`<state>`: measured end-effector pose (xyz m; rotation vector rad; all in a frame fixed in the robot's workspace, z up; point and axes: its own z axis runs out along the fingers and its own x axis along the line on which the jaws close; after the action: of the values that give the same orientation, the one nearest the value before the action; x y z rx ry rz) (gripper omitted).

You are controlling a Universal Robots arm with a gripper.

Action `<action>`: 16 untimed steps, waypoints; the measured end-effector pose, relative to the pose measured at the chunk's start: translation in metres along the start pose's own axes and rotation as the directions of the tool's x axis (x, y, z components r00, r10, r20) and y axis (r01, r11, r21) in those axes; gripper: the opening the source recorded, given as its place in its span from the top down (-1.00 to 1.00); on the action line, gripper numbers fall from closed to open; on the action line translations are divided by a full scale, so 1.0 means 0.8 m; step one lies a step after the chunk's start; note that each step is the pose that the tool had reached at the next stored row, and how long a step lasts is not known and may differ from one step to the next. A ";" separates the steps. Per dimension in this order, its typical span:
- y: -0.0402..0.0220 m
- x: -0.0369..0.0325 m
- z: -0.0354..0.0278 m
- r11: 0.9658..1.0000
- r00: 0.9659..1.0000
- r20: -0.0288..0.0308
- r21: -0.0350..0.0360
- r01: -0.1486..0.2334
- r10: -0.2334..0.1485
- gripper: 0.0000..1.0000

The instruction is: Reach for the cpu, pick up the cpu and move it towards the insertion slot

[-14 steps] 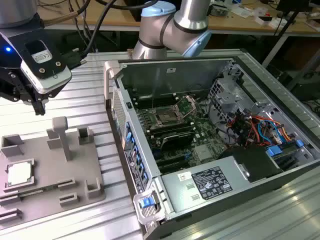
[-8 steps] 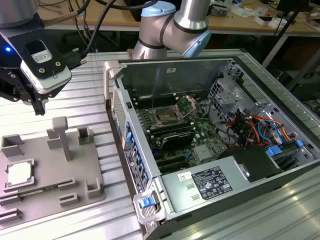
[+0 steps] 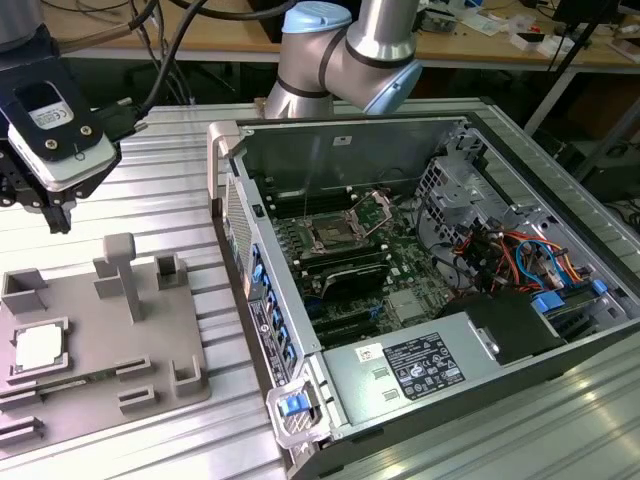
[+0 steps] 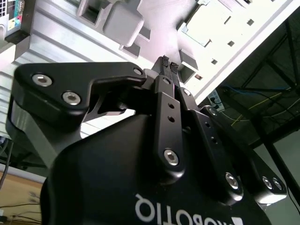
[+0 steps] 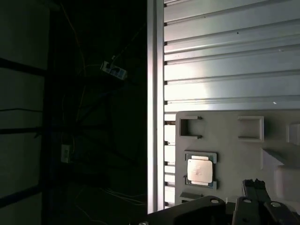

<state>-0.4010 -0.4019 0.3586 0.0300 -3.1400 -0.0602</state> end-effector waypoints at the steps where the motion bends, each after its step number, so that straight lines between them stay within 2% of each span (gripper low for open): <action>1: -0.0001 0.0014 0.0006 1.000 1.000 0.000 0.000 0.000 0.000 0.79; 6: 0.0000 0.0067 0.0009 1.000 1.000 0.000 0.000 0.000 0.000 0.77; 7: 0.0001 0.0079 0.0011 1.000 1.000 0.000 0.000 0.000 0.000 0.65; 9: 0.0001 0.0101 0.0017 1.000 1.000 0.000 0.000 0.000 0.000 0.62; 11: 0.0001 0.0146 0.0030 1.000 1.000 0.000 0.000 0.000 0.000 0.37; 12: 0.0000 0.0163 0.0040 1.000 1.000 0.000 0.000 0.000 0.000 0.34; 13: 0.0001 0.0192 0.0054 1.000 1.000 0.000 0.000 0.000 0.000 0.22; 15: -0.0001 0.0224 0.0063 1.000 1.000 0.000 0.000 0.000 0.000 0.19; 16: -0.0003 0.0251 0.0072 1.000 1.000 -0.001 0.000 0.000 0.000 0.07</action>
<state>-0.4210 -0.4023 0.3529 0.0307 -3.1391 -0.0608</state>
